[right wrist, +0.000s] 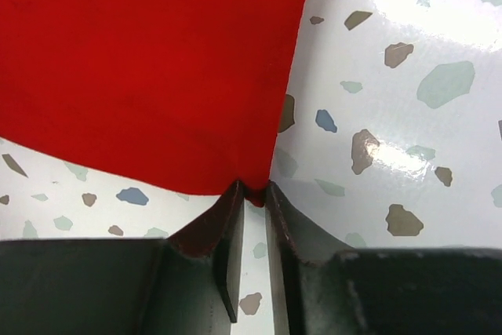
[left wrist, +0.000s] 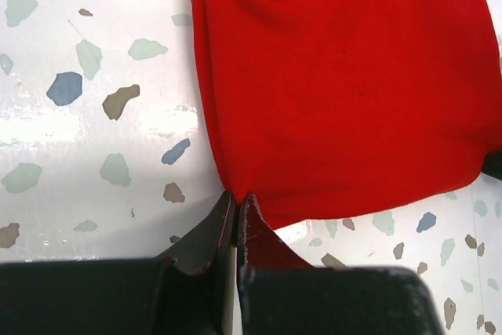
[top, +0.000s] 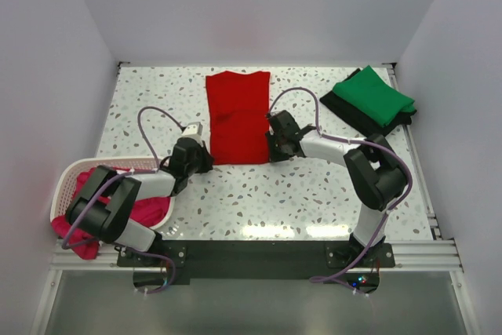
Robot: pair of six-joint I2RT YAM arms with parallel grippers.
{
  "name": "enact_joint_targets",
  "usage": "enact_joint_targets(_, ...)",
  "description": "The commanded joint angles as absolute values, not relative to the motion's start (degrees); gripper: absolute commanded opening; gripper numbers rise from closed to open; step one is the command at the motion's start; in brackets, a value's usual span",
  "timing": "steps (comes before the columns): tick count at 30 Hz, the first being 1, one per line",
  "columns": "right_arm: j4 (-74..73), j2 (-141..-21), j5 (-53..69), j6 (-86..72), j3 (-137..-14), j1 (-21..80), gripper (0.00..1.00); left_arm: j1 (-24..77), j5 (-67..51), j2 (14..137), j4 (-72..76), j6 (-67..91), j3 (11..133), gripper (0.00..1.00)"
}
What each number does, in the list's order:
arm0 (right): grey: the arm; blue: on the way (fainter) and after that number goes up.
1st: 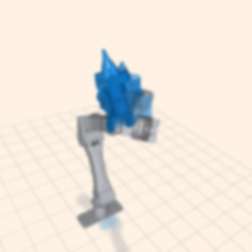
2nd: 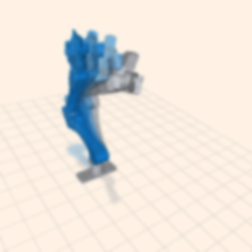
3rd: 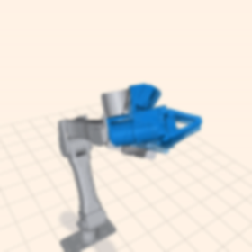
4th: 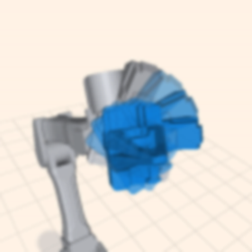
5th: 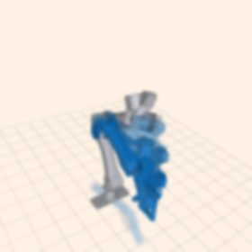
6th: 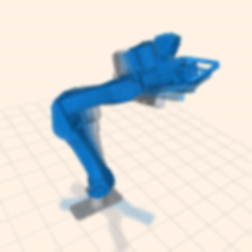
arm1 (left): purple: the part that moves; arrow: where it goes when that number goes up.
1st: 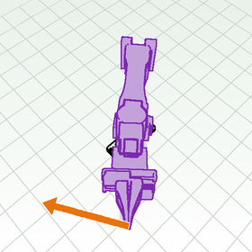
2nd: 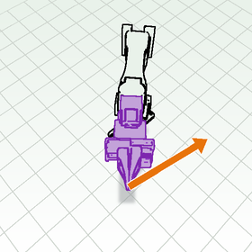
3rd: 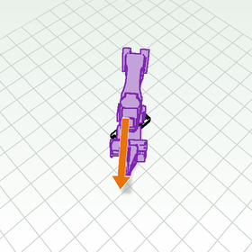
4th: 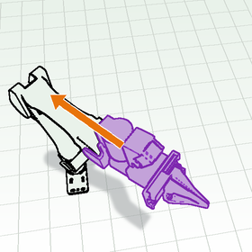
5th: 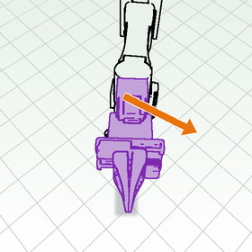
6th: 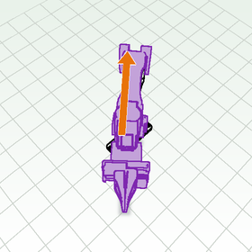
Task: Fold and stack the t-shirts
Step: Fold the tshirt
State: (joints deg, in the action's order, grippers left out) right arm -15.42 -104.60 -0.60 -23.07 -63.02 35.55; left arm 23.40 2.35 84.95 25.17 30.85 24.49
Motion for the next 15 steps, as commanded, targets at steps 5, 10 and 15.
enact_joint_targets(5, -16.9, -99.5, -0.5, -22.6, -62.4, 35.1, 0.41, 23.8, 3.5, 80.6, 23.0, 30.7, 22.6, 0.34)
enact_joint_targets(10, -14.5, -97.6, -0.1, -22.9, -60.6, 34.5, 0.47, 23.8, 3.4, 77.4, 23.8, 30.8, 21.2, 0.47)
enact_joint_targets(15, -11.7, -99.8, 5.0, -23.4, -59.9, 32.7, 0.46, 23.8, 1.6, 78.5, 25.5, 30.8, 20.7, 0.47)
